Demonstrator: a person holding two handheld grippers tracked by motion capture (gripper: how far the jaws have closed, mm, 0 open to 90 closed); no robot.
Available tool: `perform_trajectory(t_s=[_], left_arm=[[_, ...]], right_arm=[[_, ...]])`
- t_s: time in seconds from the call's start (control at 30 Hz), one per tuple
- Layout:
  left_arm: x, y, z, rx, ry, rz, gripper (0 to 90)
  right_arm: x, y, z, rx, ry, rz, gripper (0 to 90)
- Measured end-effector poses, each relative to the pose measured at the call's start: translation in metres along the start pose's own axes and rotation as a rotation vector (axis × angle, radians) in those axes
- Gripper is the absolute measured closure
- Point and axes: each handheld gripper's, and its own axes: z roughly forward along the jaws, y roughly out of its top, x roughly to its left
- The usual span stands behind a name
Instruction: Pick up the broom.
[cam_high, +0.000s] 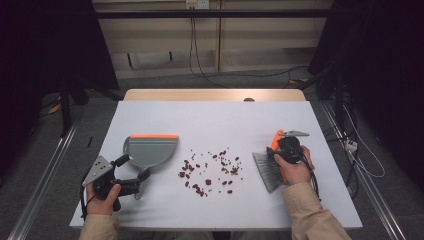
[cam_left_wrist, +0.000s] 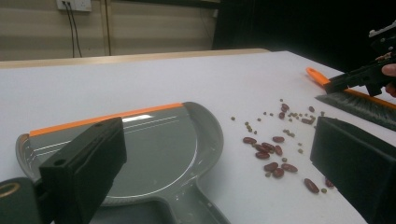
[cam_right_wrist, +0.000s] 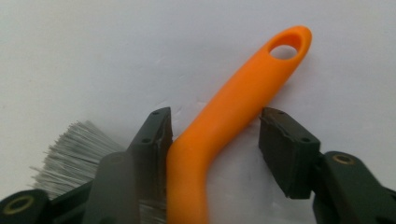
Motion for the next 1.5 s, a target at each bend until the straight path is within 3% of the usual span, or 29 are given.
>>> perform_trajectory(t_s=[0.03,0.13,0.37,0.7,1.0,1.13,1.5], left_arm=[[0.0001,0.0001,0.0000,0.000,-0.001,0.000,3.4],[0.0003,0.0004,-0.0003,-0.003,0.002,-0.003,3.4],[0.0025,0.0004,-0.0025,-0.005,0.009,-0.004,3.4],[0.0024,0.0008,-0.0023,-0.008,0.013,-0.003,3.4],[-0.0003,0.0015,-0.0003,-0.001,0.006,0.006,3.4],[-0.0011,0.0016,0.0010,0.001,0.003,0.009,3.5],[-0.0035,0.0029,0.0007,-0.006,0.006,0.012,3.5]], right_arm=[[0.0029,0.0008,-0.0013,0.012,0.010,-0.016,55.8],[0.0061,0.0013,-0.0026,0.025,0.016,-0.021,61.7],[0.0068,0.0055,-0.0035,0.053,0.051,-0.082,68.6],[0.0030,0.0094,-0.0030,0.084,0.079,-0.064,65.2],[0.0081,0.0084,-0.0014,0.083,0.049,-0.067,65.4],[0.0017,0.0076,0.0007,0.084,0.083,0.007,67.4],[0.0028,0.0091,0.0018,0.101,0.079,0.008,67.8]])
